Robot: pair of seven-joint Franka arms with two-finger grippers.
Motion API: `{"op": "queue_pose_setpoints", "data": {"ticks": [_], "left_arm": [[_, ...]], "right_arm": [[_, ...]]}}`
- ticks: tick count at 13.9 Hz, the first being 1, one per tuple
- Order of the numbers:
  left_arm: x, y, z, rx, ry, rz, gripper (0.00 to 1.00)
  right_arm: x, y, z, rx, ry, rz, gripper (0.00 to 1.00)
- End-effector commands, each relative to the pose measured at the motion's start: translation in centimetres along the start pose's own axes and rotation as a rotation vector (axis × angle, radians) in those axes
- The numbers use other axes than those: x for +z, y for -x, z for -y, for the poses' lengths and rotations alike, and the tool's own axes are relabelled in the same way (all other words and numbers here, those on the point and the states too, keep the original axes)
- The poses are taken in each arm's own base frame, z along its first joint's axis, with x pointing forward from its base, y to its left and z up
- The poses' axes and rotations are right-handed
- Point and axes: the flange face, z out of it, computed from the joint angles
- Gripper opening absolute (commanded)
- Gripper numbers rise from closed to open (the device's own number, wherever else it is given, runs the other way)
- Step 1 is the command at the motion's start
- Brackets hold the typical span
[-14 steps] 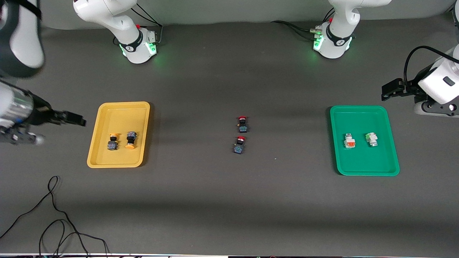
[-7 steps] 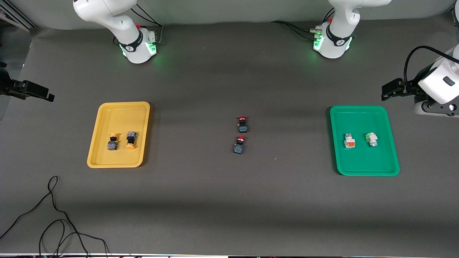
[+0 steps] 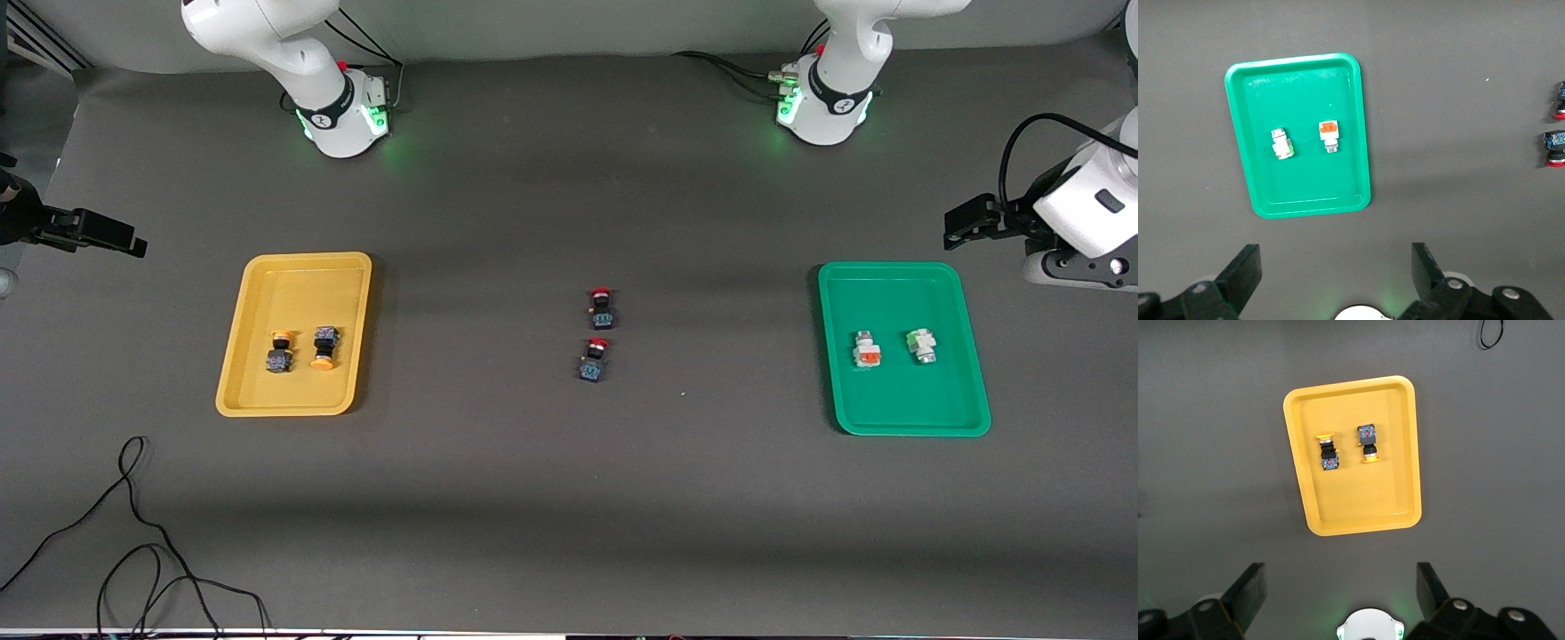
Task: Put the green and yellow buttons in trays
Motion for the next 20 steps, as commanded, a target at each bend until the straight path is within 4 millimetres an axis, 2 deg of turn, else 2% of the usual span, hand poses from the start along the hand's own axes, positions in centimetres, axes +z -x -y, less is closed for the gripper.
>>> {"op": "queue_pose_setpoints", "data": {"ticks": [1, 20], "left_arm": [[-0.79, 0.61, 0.07, -0.003, 0.007, -0.002, 1.00], [-0.59, 0.58, 0.01, -0.003, 0.006, 0.001, 1.00]], "right_arm": [[-0.41, 0.23, 0.58, 0.012, 0.020, 0.001, 0.99], [-0.62, 0.56, 0.20, 0.010, 0.012, 0.005, 0.99]]}}
